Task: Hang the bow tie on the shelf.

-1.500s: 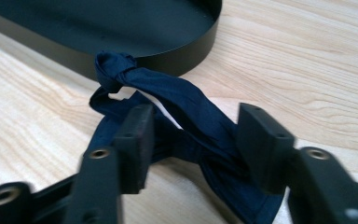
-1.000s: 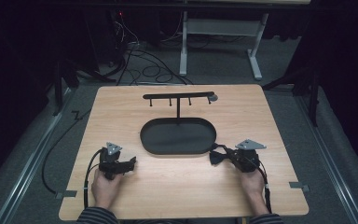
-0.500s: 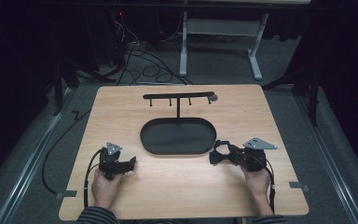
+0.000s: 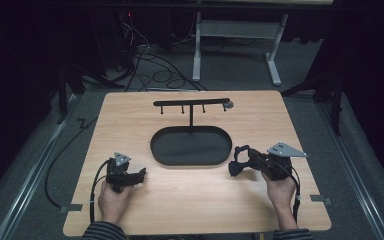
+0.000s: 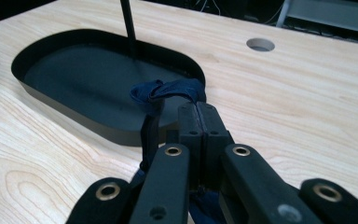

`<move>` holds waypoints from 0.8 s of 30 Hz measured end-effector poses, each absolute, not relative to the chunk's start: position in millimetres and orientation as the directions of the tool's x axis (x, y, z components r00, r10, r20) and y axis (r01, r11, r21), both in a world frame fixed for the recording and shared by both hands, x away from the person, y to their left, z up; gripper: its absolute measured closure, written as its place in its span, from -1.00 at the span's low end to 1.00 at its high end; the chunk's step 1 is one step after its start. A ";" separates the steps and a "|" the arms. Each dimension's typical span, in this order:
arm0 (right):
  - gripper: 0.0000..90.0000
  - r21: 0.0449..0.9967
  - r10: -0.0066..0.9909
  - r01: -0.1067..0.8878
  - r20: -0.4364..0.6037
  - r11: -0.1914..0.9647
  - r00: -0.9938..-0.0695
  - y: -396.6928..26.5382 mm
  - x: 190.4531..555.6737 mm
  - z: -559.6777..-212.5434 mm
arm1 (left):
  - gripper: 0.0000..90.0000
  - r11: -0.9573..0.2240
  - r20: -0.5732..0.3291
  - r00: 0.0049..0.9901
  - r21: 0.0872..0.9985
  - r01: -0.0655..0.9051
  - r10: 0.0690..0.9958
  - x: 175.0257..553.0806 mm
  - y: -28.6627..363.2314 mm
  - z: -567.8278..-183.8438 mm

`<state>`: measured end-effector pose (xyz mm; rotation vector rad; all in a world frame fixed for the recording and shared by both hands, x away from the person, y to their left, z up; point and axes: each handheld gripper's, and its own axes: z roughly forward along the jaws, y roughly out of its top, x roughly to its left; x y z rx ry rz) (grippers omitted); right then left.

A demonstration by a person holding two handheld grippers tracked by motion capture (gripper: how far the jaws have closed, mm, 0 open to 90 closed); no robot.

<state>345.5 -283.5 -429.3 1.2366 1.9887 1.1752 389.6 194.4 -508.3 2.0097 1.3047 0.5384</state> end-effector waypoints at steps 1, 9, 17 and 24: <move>1.00 0.872 0.891 0.441 0.013 0.212 -0.453 -283.6 345.6 -427.3 | -0.66 -0.273 -0.018 0.414 0.725 0.632 0.910 389.6 194.4 -508.3; 1.00 0.885 0.887 0.417 0.011 0.206 -0.461 -282.9 346.8 -414.7 | -0.66 -0.274 -0.018 0.414 0.725 0.632 0.910 389.6 194.4 -508.3; 1.00 0.892 0.881 0.401 0.006 0.209 -0.472 -279.6 351.4 -404.0 | -0.66 -0.272 -0.019 0.413 0.725 0.633 0.910 389.5 194.3 -508.3; 1.00 0.893 0.872 0.390 -0.005 0.223 -0.489 -274.6 356.5 -393.9 | -0.66 -0.272 -0.020 0.413 0.725 0.633 0.910 389.5 194.3 -508.3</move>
